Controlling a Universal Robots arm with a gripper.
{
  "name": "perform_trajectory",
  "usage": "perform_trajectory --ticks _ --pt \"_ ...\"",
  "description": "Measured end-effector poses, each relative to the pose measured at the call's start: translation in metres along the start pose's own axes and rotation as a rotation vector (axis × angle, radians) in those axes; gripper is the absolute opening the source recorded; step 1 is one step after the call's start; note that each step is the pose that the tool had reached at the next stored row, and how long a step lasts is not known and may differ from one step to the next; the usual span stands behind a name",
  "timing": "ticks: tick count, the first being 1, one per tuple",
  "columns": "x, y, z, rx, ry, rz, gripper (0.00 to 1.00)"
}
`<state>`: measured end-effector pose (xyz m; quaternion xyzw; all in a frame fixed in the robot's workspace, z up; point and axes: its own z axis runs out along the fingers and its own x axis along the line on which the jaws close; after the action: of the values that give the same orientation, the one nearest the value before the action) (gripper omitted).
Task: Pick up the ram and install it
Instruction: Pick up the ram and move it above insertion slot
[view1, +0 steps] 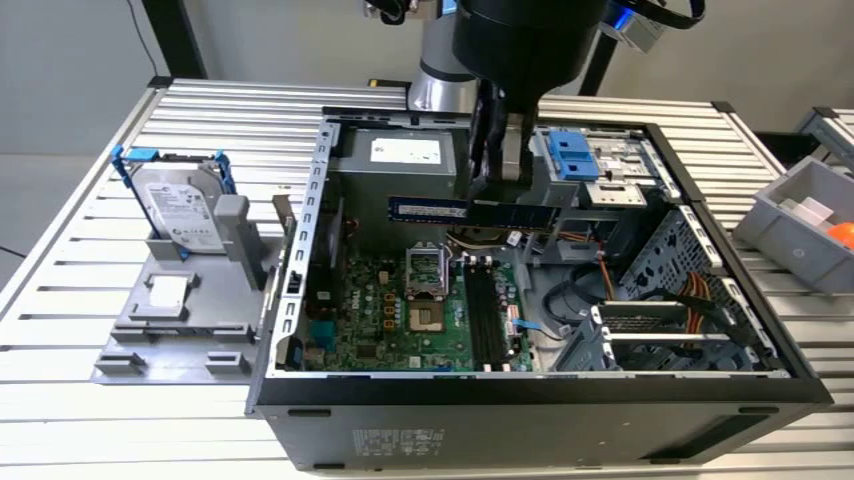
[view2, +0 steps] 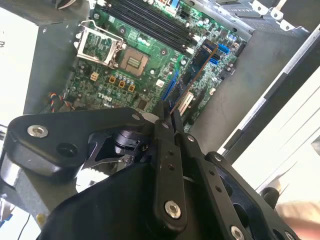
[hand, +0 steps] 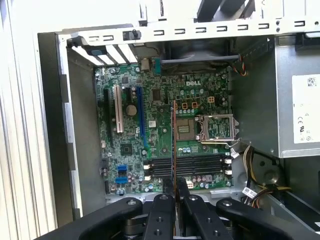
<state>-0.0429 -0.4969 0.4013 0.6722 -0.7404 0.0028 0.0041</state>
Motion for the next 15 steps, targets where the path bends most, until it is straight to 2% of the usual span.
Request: perform_trajectory --ticks 11,13,15 --pt "-0.0246 -0.0063 -0.0002 0.0000 -0.0002 0.001 0.00" --pt "-0.0270 -0.0091 -0.0002 0.0001 -0.0001 0.001 0.00" --pt "-0.0282 -0.0163 -0.0002 0.0001 -0.0002 0.001 0.00"
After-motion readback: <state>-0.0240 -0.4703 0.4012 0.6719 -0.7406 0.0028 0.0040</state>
